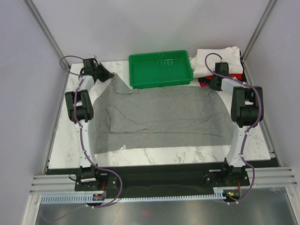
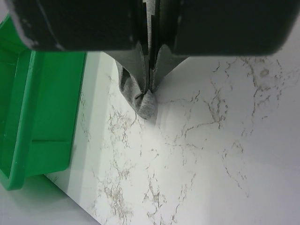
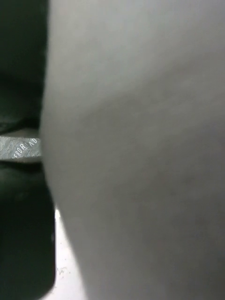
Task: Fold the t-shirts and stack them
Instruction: Fold the tshirt
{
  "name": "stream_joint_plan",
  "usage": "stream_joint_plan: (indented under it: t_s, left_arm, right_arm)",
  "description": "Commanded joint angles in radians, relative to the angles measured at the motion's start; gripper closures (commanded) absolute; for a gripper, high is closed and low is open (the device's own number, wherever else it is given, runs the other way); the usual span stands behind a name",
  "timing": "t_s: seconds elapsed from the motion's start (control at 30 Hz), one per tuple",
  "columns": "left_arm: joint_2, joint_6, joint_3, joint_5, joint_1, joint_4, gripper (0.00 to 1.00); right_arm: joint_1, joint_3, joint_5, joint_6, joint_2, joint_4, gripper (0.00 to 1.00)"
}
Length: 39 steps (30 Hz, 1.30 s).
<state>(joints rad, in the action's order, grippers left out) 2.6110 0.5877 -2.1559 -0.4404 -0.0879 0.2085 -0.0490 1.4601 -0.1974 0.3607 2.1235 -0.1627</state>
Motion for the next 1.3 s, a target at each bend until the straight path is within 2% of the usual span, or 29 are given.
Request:
stream_joint_plan:
  t_s: [0.0, 0.03, 0.13, 0.23, 0.33, 0.47, 0.5, 0.7, 0.93, 1.07, 1.27]
  left_arm:
    - [0.004, 0.011, 0.022, 0.005, 0.005, 0.048, 0.98]
    - [0.006, 0.011, 0.021, 0.005, 0.005, 0.048, 0.98]
    - [0.0, 0.011, 0.027, 0.006, 0.004, 0.048, 0.98]
    - [-0.035, 0.011, 0.092, 0.032, 0.004, 0.022, 0.98]
    - [-0.149, 0.029, 0.203, 0.034, 0.007, -0.032, 0.98]
    - [-0.32, 0.029, 0.324, 0.078, 0.004, -0.026, 0.98]
    - [-0.403, 0.02, 0.353, 0.084, 0.005, -0.026, 0.98]
    - [-0.719, -0.009, 0.646, 0.12, 0.001, -0.024, 0.98]
    - [-1.011, 0.011, 0.968, 0.132, -0.027, -0.024, 0.98]
    - [-1.205, 0.006, 1.082, 0.149, -0.044, 0.0, 0.98]
    - [-1.388, -0.017, 1.182, 0.219, -0.059, 0.084, 0.98]
  right_arm:
    - [0.0, 0.032, 0.013, 0.007, 0.009, 0.028, 0.79]
    - [0.001, 0.031, 0.013, 0.007, 0.004, 0.028, 0.86]
    - [0.001, 0.022, 0.0, 0.006, -0.022, 0.009, 0.97]
    - [0.001, 0.022, -0.002, 0.0, -0.063, -0.023, 0.97]
    - [0.001, 0.017, -0.011, -0.015, -0.095, -0.047, 0.96]
    - [0.003, 0.017, 0.015, -0.02, -0.111, -0.078, 1.0]
    - [0.005, 0.019, 0.022, -0.019, -0.111, -0.081, 1.0]
    - [0.026, -0.027, 0.05, -0.003, -0.157, -0.104, 1.0]
    - [0.026, -0.125, 0.052, -0.014, -0.307, -0.103, 1.0]
    - [0.026, -0.187, 0.032, -0.029, -0.379, -0.104, 1.0]
    - [0.024, -0.312, -0.036, -0.023, -0.477, -0.072, 1.0]
